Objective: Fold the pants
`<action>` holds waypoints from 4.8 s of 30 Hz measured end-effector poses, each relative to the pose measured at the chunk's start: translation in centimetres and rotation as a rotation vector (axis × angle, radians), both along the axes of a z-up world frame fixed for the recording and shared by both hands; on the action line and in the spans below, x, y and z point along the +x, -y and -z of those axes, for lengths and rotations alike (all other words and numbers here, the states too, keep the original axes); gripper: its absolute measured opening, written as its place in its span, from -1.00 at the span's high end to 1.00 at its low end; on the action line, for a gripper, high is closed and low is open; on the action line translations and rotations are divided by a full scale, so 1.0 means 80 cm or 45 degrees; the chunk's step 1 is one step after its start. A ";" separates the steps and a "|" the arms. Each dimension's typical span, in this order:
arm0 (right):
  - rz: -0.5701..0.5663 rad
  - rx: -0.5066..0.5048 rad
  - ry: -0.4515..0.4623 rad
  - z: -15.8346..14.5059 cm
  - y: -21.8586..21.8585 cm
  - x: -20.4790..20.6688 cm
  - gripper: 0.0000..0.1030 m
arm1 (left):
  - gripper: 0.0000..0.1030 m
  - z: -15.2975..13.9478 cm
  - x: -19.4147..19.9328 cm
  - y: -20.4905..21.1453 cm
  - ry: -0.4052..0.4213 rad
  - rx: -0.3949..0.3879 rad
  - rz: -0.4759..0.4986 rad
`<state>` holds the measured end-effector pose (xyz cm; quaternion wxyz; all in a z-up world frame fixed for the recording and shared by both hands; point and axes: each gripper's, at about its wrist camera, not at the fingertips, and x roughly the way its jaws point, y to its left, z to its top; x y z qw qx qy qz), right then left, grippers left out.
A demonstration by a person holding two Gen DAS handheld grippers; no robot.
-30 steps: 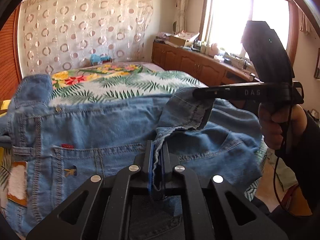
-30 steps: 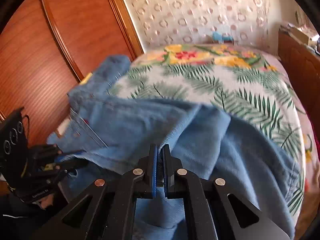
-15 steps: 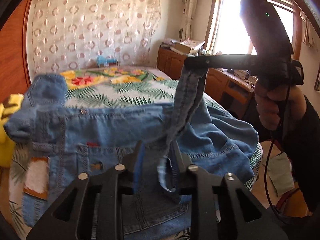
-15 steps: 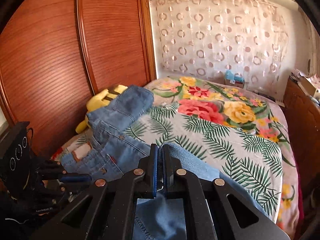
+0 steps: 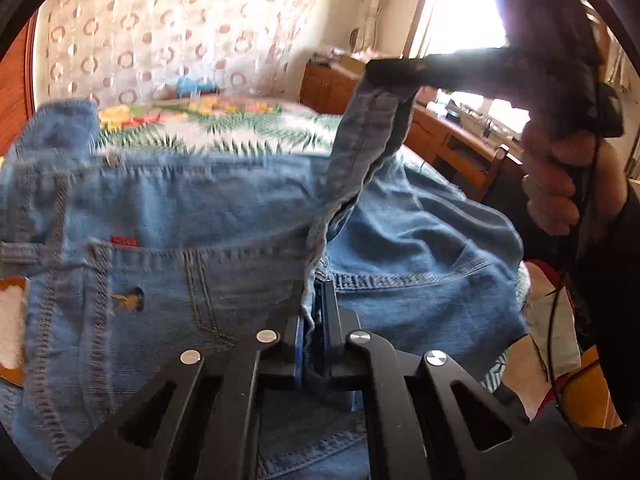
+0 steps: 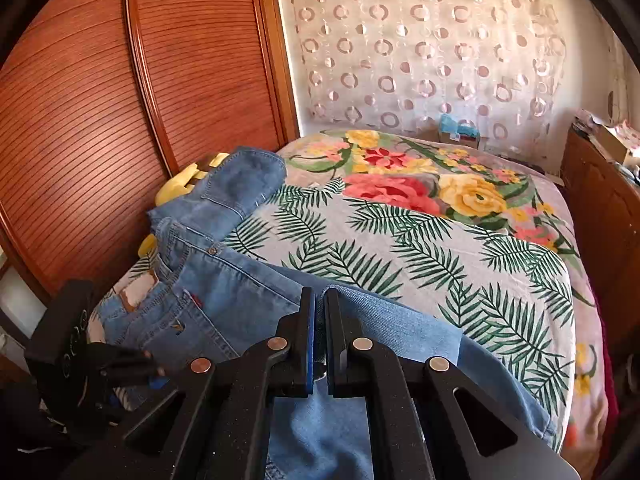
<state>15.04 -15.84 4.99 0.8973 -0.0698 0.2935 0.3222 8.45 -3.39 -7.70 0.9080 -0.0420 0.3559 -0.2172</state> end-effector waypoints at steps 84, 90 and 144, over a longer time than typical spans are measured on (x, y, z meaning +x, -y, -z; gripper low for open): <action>0.090 -0.083 -0.022 0.022 -0.127 0.067 0.90 | 0.93 0.008 -0.107 -0.221 0.029 0.114 -0.510; 0.111 -0.134 -0.093 0.041 -0.113 0.061 0.66 | 0.31 0.001 -0.105 -0.217 0.040 0.127 -0.513; 0.354 -0.179 -0.025 0.086 0.094 -0.117 -0.13 | -0.61 0.026 0.004 -0.077 0.006 0.202 -0.358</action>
